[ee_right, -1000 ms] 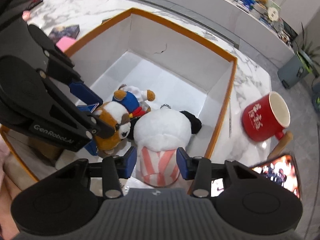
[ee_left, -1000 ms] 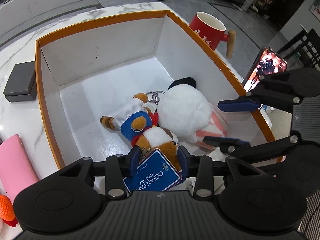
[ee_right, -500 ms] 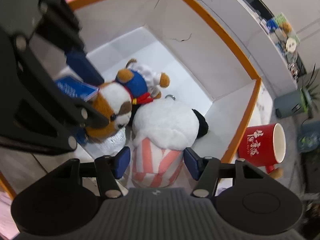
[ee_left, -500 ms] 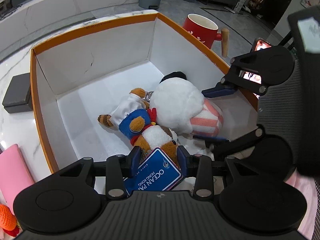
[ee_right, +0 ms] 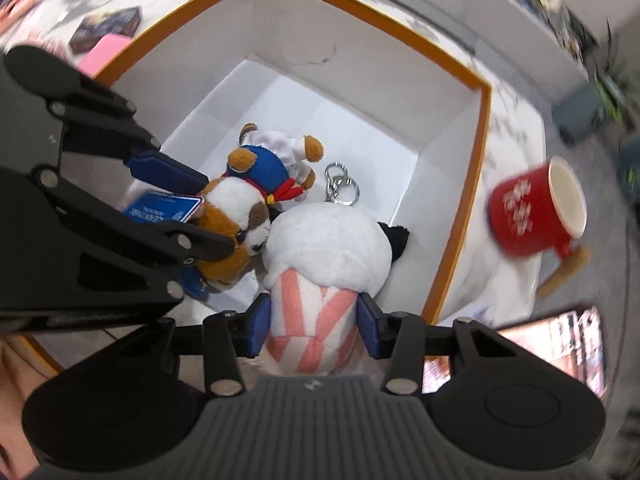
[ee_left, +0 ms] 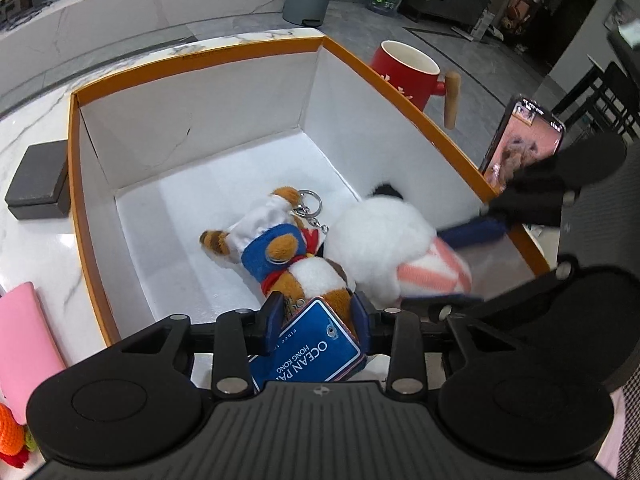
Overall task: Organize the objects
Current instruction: 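Open both grippers to release the plush toys inside the shoebox, then move both tools back to the pink bag and pink notebook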
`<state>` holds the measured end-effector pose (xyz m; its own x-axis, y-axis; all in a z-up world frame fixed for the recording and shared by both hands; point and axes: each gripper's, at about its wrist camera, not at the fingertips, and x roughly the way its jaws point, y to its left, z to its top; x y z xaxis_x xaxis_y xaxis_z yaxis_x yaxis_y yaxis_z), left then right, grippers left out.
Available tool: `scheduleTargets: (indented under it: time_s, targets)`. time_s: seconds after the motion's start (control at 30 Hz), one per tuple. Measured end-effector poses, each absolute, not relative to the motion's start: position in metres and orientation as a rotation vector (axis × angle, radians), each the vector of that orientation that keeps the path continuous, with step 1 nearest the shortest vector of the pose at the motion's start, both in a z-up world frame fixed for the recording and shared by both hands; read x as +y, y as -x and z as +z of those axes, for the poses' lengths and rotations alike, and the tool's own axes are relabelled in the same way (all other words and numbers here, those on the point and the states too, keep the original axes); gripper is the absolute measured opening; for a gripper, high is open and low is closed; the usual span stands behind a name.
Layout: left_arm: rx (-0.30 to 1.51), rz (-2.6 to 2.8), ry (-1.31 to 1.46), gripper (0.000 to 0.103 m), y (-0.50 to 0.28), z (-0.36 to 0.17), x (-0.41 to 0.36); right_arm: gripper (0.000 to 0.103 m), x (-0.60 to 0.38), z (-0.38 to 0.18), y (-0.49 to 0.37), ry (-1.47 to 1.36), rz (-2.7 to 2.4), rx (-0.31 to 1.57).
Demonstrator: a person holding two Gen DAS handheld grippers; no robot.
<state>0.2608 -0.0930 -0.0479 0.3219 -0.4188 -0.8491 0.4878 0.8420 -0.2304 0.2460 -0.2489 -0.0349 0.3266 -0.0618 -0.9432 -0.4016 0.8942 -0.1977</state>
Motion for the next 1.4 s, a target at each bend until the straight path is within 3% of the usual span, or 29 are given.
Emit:
scheduleTargets:
  time_s: [0.17, 0.37, 0.6, 0.73, 0.87, 1.4]
  targets:
    - [1.106, -0.608, -0.051, 0.038, -0.263, -0.047, -0.092, 0.049, -0.246, -0.036, -0.239, 0.337, 0.181, 1.211]
    - [1.126, -0.645, -0.080, 0.039, -0.260, -0.049, -0.095, 0.051, -0.235, -0.042, -0.216, 0.408, 0.160, 1.125]
    - [1.084, -0.639, -0.121, 0.045, -0.249, -0.044, -0.094, 0.056, -0.239, -0.037, -0.208, 0.438, 0.160, 1.074]
    - [1.051, -0.640, -0.091, 0.054, -0.242, -0.033, -0.087, 0.066, -0.239, -0.029, -0.203, 0.448, 0.151, 1.031]
    - [1.003, -0.638, -0.080, 0.054, -0.229, -0.015, -0.076, 0.069, -0.240, -0.014, -0.195, 0.453, 0.156, 0.990]
    - [0.839, -0.476, -0.070, 0.055, -0.179, 0.060, 0.039, 0.068, -0.199, 0.052, -0.166, 0.189, 0.398, 0.736]
